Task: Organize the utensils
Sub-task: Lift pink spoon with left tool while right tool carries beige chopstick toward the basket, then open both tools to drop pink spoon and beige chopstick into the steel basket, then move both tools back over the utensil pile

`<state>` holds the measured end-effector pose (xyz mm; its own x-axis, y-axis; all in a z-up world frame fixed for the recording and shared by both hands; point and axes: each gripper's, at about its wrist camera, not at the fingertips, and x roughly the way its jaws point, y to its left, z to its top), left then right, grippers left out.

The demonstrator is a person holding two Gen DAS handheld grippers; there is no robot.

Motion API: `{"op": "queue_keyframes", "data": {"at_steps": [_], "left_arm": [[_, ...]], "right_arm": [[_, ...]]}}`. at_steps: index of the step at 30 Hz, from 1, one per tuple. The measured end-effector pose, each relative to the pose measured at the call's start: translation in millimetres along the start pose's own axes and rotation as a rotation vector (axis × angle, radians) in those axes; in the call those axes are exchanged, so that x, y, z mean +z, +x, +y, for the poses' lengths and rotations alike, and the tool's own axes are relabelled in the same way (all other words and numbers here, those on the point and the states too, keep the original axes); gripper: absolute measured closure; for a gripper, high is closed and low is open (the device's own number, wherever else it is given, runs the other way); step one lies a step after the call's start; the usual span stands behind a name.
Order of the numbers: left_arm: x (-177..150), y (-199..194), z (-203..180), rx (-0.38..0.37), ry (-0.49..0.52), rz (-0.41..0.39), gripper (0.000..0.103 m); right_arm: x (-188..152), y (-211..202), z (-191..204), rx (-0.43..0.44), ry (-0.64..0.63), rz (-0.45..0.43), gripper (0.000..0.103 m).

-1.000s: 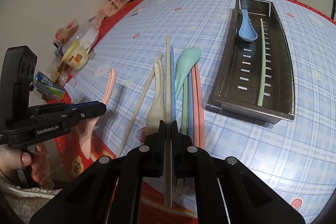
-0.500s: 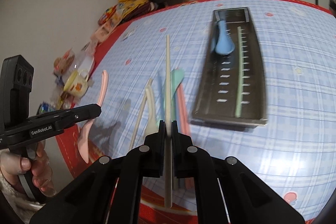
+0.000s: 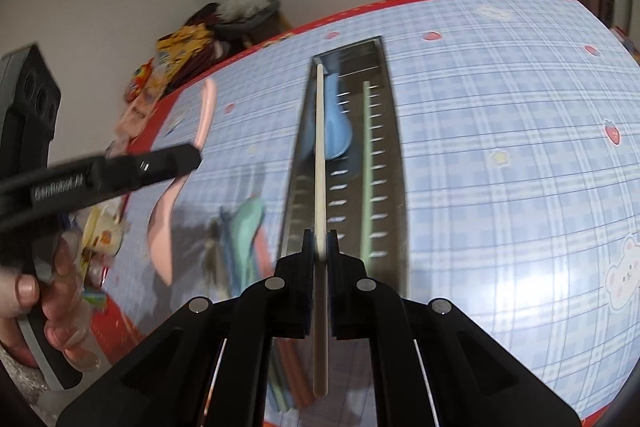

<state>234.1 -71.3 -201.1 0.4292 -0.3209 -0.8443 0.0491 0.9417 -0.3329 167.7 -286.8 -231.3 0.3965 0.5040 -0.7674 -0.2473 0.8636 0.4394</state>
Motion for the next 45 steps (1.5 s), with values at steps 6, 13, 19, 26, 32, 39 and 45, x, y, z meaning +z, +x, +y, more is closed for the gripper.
{"op": "queue_keyframes", "data": {"at_steps": [6,13,19,26,32,39,45], "left_arm": [[45,50,0,-0.041,0.004,0.035,0.085],[79,88,9,-0.057,-0.028,0.062,0.084],[95,108,13,-0.073,-0.073,0.071,0.084],[99,105,9,-0.089,-0.068,0.051,0.054],[102,63,7,-0.047,-0.017,-0.041,0.017],[77,10,6,0.053,0.037,-0.117,0.006],[30,-21,16,0.119,0.013,-0.130,0.006]], "right_arm": [[16,20,-8,-0.072,0.046,0.020,0.097],[31,35,-7,-0.123,0.052,0.030,0.097],[35,46,-3,-0.153,0.036,0.054,0.097],[43,39,4,-0.181,-0.005,0.041,0.090],[39,12,14,-0.211,-0.087,-0.015,0.026],[18,-8,20,-0.209,-0.143,-0.028,0.006],[-5,-19,22,-0.192,-0.149,-0.044,0.006]]}}
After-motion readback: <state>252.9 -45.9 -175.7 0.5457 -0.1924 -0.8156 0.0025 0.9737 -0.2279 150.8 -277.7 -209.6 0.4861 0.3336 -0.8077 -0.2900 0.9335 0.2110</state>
